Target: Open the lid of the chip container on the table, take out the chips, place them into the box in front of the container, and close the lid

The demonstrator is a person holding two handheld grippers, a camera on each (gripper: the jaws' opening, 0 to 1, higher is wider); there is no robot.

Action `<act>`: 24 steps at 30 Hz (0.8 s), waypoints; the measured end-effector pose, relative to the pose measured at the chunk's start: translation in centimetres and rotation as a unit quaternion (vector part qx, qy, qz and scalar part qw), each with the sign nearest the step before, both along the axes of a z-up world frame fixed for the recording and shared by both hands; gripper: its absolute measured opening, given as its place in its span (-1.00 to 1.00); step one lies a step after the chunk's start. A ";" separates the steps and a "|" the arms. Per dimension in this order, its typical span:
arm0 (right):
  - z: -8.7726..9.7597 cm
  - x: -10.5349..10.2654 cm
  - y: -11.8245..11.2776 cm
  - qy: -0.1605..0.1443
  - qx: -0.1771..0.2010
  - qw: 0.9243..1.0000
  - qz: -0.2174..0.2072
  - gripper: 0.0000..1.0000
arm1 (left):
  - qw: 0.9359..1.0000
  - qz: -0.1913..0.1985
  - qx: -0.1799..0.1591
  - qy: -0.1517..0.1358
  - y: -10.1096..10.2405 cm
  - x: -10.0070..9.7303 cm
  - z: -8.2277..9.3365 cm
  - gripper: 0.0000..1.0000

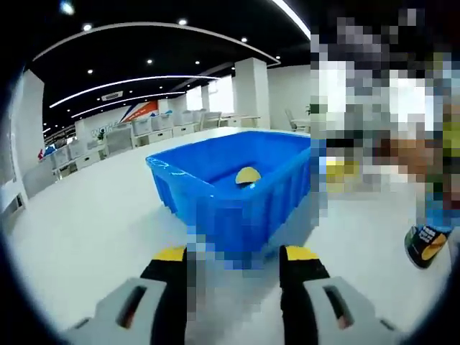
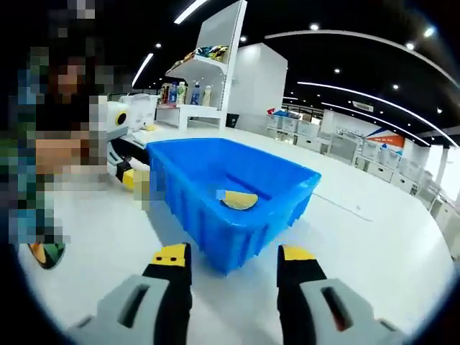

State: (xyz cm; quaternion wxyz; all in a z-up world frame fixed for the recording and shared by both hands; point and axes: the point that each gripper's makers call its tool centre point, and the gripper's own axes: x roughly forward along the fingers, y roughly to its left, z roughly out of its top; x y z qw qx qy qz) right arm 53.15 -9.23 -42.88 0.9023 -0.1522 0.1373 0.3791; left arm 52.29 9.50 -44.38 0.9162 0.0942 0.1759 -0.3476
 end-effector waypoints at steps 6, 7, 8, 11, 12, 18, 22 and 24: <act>0.4 -0.9 -3.2 0.002 0.000 1.000 -0.020 -0.07 | 1.000 -0.002 -0.009 0.005 1.4 -2.7 0.8 0.05; 0.6 -1.3 -3.5 0.002 0.003 1.000 -0.024 -0.07 | 1.000 0.002 -0.005 0.001 1.8 -3.0 1.2 0.06; 0.8 -1.6 -3.7 0.004 0.004 1.000 -0.029 -0.06 | 1.000 0.004 -0.005 0.001 2.0 -3.3 1.5 0.07; 1.4 -2.6 -4.0 0.005 0.004 1.000 -0.031 -0.03 | 1.000 0.012 -0.017 0.007 2.8 -4.6 3.0 0.11; 1.7 -3.2 -4.0 0.007 0.003 1.000 -0.030 -0.02 | 1.000 0.013 -0.020 0.008 2.9 -5.1 3.4 0.12; 2.5 -7.1 -3.8 0.074 0.040 0.996 -0.004 0.00 | 0.998 0.034 -0.002 0.055 4.0 -8.9 4.8 0.08; 2.8 -9.5 -4.6 0.077 0.018 0.997 -0.010 0.00 | 0.997 0.028 -0.029 0.064 4.0 -11.4 6.0 0.09; 3.0 -10.4 -5.0 0.080 0.013 0.997 -0.016 0.00 | 0.996 0.031 -0.030 0.073 4.1 -12.3 6.1 0.10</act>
